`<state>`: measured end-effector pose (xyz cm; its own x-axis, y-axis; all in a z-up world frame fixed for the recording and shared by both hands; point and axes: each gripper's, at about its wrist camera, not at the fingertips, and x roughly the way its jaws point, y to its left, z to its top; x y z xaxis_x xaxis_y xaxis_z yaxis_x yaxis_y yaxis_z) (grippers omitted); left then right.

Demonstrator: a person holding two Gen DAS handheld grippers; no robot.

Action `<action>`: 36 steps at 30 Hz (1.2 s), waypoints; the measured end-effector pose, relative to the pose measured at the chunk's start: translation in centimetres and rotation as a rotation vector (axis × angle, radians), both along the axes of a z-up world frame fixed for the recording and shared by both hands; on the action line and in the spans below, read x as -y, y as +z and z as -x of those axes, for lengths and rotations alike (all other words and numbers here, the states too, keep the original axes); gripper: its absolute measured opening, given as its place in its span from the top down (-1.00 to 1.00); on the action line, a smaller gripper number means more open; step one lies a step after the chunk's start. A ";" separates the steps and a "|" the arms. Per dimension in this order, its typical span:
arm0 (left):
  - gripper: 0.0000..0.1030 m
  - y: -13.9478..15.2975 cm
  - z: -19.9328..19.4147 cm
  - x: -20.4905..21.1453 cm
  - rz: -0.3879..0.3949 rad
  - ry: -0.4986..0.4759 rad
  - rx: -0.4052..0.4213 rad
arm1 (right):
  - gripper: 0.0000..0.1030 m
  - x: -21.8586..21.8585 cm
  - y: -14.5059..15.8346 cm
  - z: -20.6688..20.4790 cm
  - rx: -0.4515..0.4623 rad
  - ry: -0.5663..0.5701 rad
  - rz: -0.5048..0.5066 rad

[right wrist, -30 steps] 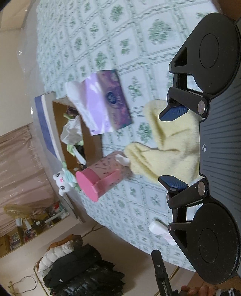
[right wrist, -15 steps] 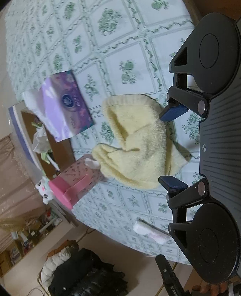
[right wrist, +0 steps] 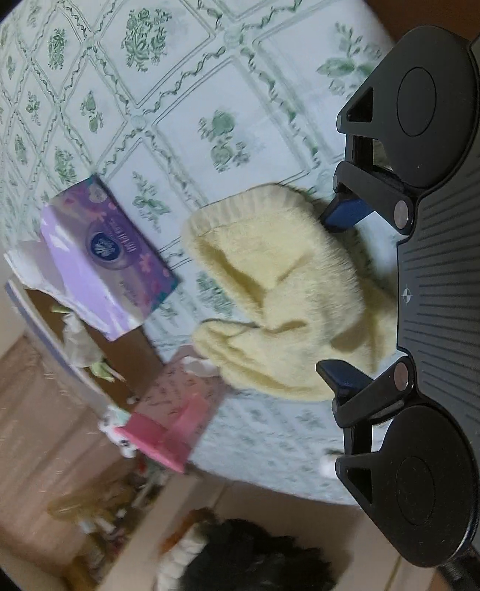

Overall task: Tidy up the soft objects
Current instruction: 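Close the right tool on the yellow towel and lift it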

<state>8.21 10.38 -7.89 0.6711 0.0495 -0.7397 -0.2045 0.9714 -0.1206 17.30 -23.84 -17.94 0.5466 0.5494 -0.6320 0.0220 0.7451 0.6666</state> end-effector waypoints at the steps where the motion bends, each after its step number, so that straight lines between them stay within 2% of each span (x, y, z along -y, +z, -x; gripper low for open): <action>1: -0.03 -0.1 -0.1 0.0 0.000 0.000 -0.003 | -0.37 0.0 0.0 -0.2 0.011 0.000 0.001; 2: -0.03 -0.2 -0.2 -0.1 0.000 0.001 -0.006 | -0.20 -0.1 0.1 -0.3 0.027 0.003 0.010; 3: -0.03 -0.2 -0.3 -0.1 0.000 0.002 -0.009 | 0.27 -0.1 0.2 -0.5 0.043 0.009 0.024; 4: -0.03 -0.3 -0.4 -0.1 0.001 0.002 -0.012 | 0.60 -0.1 0.3 -0.7 0.052 0.021 0.043; 5: -0.03 -0.4 -0.4 -0.1 0.001 0.002 -0.013 | 0.63 0.1 0.5 -0.9 0.064 0.028 0.058; 8: -0.03 -0.4 -0.6 -0.1 0.000 -0.001 -0.012 | 0.68 0.9 2.0 -0.9 0.143 0.042 0.110; 13: -0.03 -0.6 -1.2 -0.1 0.001 -0.005 -0.015 | 0.69 1.7 6.3 -0.3 0.347 0.084 0.316; 17: -0.03 -0.9 -1.7 -0.1 0.005 -0.009 -0.019 | 0.69 -0.7 8.5 0.6 0.526 0.180 0.502; 20: -0.03 -1.1 -1.9 -0.3 0.007 -0.008 -0.021 | 0.69 -3.5 8.3 0.6 0.598 0.267 0.552; 24: -0.03 -1.4 -2.3 -0.8 0.005 0.000 -0.026 | 0.69 -7.4 7.0 -0.6 0.603 0.376 0.501; 28: -0.03 -1.9 -2.7 -1.4 0.008 0.012 -0.040 | 0.69 -10.7 4.6 -2.4 0.520 0.465 0.410; 33: -0.03 -2.5 -3.4 -1.9 0.007 0.006 -0.049 | 0.68 -11.0 2.0 -4.7 0.363 0.432 0.393; 36: -0.03 -2.9 -3.9 -2.1 0.010 -0.002 -0.056 | 0.64 -9.7 2.1 -5.3 0.350 0.428 0.366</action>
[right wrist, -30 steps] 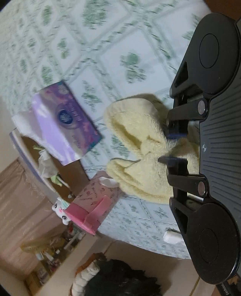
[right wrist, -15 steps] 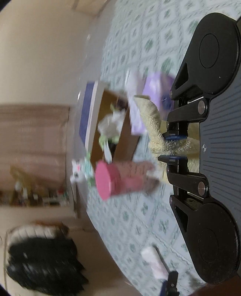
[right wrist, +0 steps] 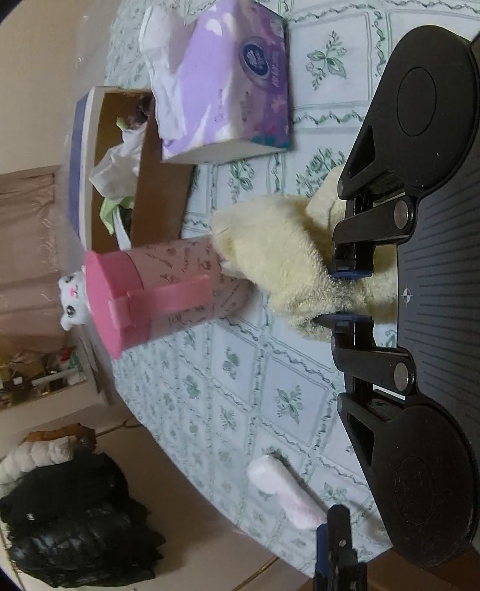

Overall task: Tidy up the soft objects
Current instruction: 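Close the right tool on the yellow towel and lift it, then grasp the white-pink wrapped pad with the left tool while the right tool holds the towel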

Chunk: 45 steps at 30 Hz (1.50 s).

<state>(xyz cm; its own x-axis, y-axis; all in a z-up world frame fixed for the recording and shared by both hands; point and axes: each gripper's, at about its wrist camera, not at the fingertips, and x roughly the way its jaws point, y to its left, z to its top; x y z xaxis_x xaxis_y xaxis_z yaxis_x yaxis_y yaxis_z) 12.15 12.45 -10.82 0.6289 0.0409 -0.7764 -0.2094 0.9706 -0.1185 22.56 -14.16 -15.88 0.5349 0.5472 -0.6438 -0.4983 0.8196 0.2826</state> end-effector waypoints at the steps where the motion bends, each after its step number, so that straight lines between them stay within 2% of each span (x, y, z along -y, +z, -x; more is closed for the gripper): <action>1: -0.03 -0.1 -0.2 0.0 0.001 -0.003 -0.002 | 0.50 0.4 0.3 0.1 0.007 -0.002 0.012; 2: -0.03 -0.3 -0.4 0.0 0.002 -0.006 -0.004 | 0.36 0.5 0.6 0.2 0.026 -0.010 0.030; 4: -0.03 -0.5 -0.7 0.1 0.003 -0.013 -0.005 | -0.57 0.8 1.3 0.7 0.108 -0.060 0.083; 5: -0.03 -0.6 -0.8 0.1 0.004 -0.016 -0.006 | -0.67 1.0 1.3 0.9 0.145 -0.084 0.109; 6: -0.03 -0.7 -0.9 0.2 0.004 -0.018 -0.007 | -0.69 1.3 1.2 0.9 0.169 -0.094 0.128; 8: -0.03 -0.9 -1.1 0.2 0.005 -0.022 -0.008 | -0.69 1.7 0.4 0.1 0.126 -0.097 0.142; 12: -0.03 -1.2 -1.4 0.1 -0.001 -0.026 -0.014 | -0.69 3.3 -1.2 -1.4 -0.010 -0.145 0.003; 15: -0.03 -1.4 -1.5 -0.2 -0.005 -0.022 -0.016 | -0.68 3.2 -1.7 -1.7 -0.050 -0.143 -0.035; 17: -0.03 -1.4 -1.6 -0.3 -0.016 -0.026 -0.015 | -0.63 2.5 -1.7 -1.6 -0.031 -0.125 -0.031; 21: -0.03 -1.2 -1.6 -0.5 -0.050 -0.048 -0.001 | -0.05 0.9 -1.8 -1.5 -0.027 -0.073 -0.047; 25: -0.03 -1.1 -1.9 -1.2 -0.087 -0.063 0.019 | 0.19 0.1 -2.0 -1.2 -0.013 -0.066 -0.039; 29: -0.08 -1.0 -2.4 -2.4 -0.163 -0.100 0.035 | 0.23 1.0 -2.1 -1.7 -0.042 -0.081 -0.075; 31: -0.18 -1.3 -2.8 -3.0 -0.219 -0.129 0.031 | 0.23 1.3 -2.0 -1.8 -0.044 -0.085 -0.076; 36: -0.19 -3.2 -4.1 -4.8 -0.318 -0.168 -0.024 | 0.23 1.3 -1.8 -2.2 -0.037 -0.089 -0.060; 42: -0.19 -4.4 -5.2 -6.4 -0.286 -0.168 -0.049 | 0.23 1.3 -2.1 -2.5 -0.044 -0.091 -0.065; 45: -0.04 -4.4 -5.4 -6.8 -0.251 -0.167 -0.042 | 0.23 1.2 -2.1 -2.4 -0.040 -0.089 -0.065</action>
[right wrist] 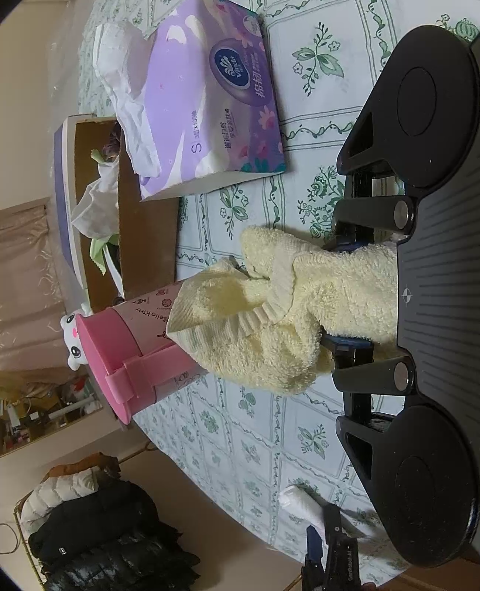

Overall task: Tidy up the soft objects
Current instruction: 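Grasp the white-pink wrapped pad with the left tool while the right tool holds the towel, then carry the towel and wrapped pad over the cardboard box with both tools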

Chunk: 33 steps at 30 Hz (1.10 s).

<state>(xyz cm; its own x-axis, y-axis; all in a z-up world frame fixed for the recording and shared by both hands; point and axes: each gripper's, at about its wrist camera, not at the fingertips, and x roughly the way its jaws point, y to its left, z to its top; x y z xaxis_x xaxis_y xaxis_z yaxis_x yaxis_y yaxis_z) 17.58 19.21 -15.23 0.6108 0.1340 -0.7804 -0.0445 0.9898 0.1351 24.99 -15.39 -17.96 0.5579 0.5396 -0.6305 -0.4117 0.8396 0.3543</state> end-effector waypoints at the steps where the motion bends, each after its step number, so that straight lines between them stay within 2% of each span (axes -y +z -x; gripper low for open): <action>1: -0.02 0.0 0.0 0.0 0.008 -0.003 0.003 | 0.23 0.0 0.0 0.0 0.002 0.002 0.002; 11: 0.19 0.3 -0.4 1.4 -0.011 -0.002 0.013 | 0.29 0.2 0.0 0.2 0.007 0.006 -0.005; 18: 0.30 0.8 -0.6 2.4 0.005 -0.019 0.012 | 0.39 0.5 0.4 0.5 0.011 0.008 -0.011; 20: 0.39 0.9 -0.7 2.7 0.006 -0.022 0.012 | 0.42 0.6 0.6 0.5 0.012 0.010 -0.015; 21: 0.56 1.0 -0.7 2.9 0.006 -0.025 0.013 | 0.45 0.6 0.6 0.6 0.013 0.011 -0.018; 33: 0.61 1.7 -0.6 4.1 0.013 -0.043 0.021 | 0.55 2.2 1.8 1.3 0.011 0.004 -0.059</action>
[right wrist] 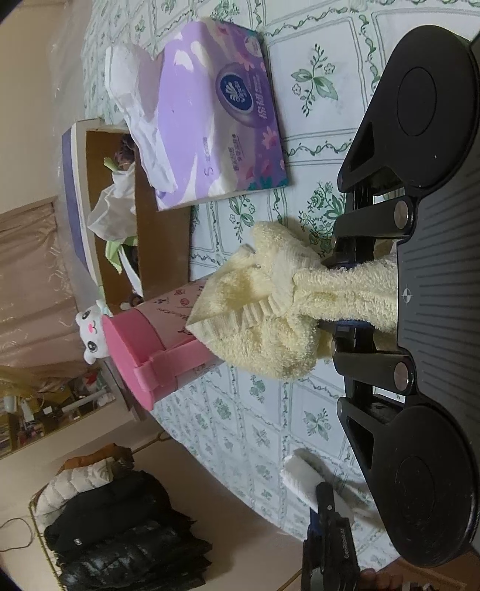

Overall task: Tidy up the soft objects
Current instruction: 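Carry the towel and wrapped pad over the cardboard box with both tools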

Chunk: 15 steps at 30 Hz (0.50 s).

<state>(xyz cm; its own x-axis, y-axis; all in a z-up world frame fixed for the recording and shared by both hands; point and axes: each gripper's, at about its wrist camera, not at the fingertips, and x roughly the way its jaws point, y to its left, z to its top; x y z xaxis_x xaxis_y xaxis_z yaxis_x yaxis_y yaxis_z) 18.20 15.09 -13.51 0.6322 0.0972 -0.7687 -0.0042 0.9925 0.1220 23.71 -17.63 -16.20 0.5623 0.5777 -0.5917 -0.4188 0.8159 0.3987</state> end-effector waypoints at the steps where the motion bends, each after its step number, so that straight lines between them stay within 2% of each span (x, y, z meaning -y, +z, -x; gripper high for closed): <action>1: 0.61 0.1 0.0 0.1 -0.001 -0.004 0.004 | 0.56 0.2 0.2 0.1 0.003 -0.001 -0.006; 8: 0.62 1.4 0.1 0.9 -0.006 -0.023 0.035 | 0.57 1.6 1.9 0.7 0.026 -0.015 -0.034; 15: 0.62 2.6 0.1 1.7 -0.009 -0.045 0.060 | 0.57 2.6 3.1 1.0 0.012 -0.036 -0.076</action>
<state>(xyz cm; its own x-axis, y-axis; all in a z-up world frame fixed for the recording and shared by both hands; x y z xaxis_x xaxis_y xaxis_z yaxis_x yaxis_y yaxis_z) 18.08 13.43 -10.96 0.6808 0.0743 -0.7287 0.0326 0.9908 0.1315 22.75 -20.23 -13.10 0.5901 0.5999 -0.5403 -0.3949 0.7982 0.4549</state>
